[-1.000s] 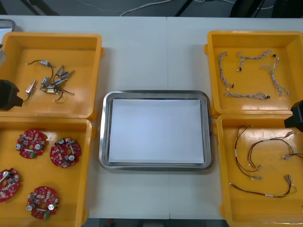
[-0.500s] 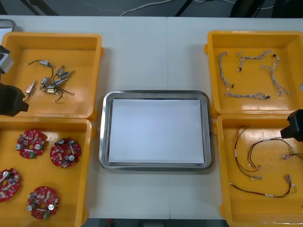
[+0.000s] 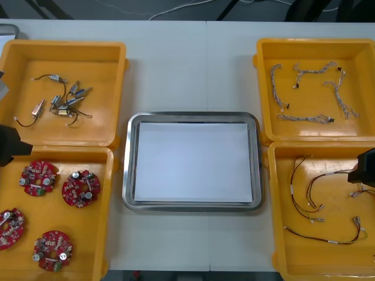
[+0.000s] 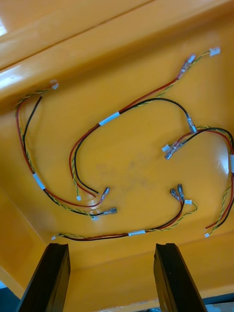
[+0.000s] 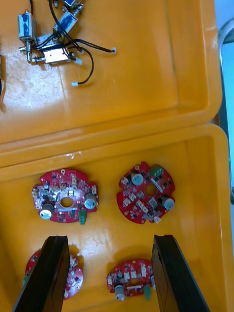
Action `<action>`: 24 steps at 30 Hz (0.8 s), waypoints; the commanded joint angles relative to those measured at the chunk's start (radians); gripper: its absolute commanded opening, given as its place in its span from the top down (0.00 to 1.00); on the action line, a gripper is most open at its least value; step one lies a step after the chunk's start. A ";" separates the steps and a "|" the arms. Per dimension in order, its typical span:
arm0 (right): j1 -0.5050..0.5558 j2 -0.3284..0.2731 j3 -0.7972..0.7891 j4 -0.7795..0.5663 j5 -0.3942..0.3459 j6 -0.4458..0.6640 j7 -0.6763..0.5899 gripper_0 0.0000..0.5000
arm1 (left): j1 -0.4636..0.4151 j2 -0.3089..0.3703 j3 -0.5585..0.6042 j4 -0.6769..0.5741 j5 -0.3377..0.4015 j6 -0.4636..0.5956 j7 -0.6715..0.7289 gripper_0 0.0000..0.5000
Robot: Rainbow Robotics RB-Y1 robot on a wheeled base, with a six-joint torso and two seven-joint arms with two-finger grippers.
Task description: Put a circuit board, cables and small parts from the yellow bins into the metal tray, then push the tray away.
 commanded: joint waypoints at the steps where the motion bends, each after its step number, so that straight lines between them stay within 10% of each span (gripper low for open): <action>1: 0.082 -0.043 0.007 -0.012 0.040 -0.059 -0.091 0.00 | 0.136 0.049 0.100 -0.103 0.066 0.003 0.022 0.01; 11: 0.177 -0.043 0.007 -0.012 0.089 -0.153 -0.198 0.00 | 0.389 0.043 0.155 -0.175 0.088 -0.038 0.027 0.01; 24: 0.280 -0.043 0.007 -0.012 0.180 -0.240 -0.187 0.00 | 0.446 -0.111 0.088 -0.175 -0.060 -0.081 0.013 0.01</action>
